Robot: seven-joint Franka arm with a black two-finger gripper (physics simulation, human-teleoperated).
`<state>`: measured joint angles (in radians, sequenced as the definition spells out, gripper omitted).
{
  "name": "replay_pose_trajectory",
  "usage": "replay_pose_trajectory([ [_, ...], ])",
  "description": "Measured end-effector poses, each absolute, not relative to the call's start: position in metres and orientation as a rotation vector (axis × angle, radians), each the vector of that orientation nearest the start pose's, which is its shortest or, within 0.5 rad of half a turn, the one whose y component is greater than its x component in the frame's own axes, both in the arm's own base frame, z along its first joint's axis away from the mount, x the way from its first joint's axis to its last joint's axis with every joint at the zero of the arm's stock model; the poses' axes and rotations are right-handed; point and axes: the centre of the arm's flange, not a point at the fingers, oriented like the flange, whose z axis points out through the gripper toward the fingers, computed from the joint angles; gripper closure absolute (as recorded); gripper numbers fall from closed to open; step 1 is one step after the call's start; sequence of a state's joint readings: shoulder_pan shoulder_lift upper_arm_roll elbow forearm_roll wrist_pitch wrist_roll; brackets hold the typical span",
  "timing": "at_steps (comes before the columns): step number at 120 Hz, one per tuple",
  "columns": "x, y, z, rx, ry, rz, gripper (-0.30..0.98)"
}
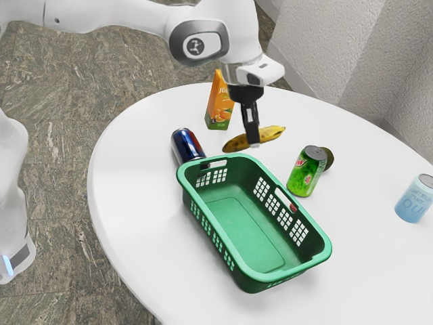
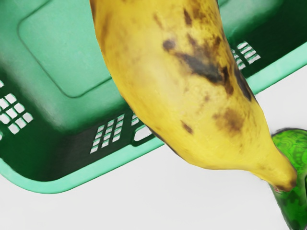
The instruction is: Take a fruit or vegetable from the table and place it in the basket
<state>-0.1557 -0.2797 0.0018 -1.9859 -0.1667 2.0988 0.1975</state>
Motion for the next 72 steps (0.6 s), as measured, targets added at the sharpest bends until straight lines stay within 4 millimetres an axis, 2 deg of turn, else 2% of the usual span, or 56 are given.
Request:
replay_pose_trajectory([
  [14,0.492,-0.117,0.627,-3.211,0.49,-0.645,0.54],
  [28,0.49,-0.125,0.626,-3.23,0.446,-0.64,0.53],
  [40,0.487,-0.143,0.622,-3.254,0.447,-0.617,0.28],
  [52,0.489,-0.143,0.618,-3.272,0.404,-0.598,0.14],
  [61,0.496,-0.132,0.615,-3.285,0.328,-0.593,0.08],
  [68,0.515,-0.086,0.612,-3.341,0.036,-0.62,0.05],
  [72,0.521,-0.066,0.624,-3.346,-0.161,-0.645,0.04],
])
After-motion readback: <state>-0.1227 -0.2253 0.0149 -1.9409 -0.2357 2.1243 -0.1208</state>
